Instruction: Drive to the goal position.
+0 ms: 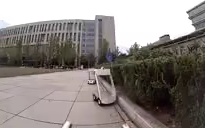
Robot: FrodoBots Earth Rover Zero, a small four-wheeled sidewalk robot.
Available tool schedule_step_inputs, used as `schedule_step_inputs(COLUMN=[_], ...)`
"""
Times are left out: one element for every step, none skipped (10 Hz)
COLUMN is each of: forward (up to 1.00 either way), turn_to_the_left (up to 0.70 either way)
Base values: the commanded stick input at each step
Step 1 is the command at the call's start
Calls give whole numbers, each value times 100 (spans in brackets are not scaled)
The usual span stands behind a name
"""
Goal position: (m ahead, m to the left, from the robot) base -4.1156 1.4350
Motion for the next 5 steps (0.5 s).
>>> schedule_step_inputs(forward=[6,6,6,6,6], turn_to_the_left=[0,0,0,0,0])
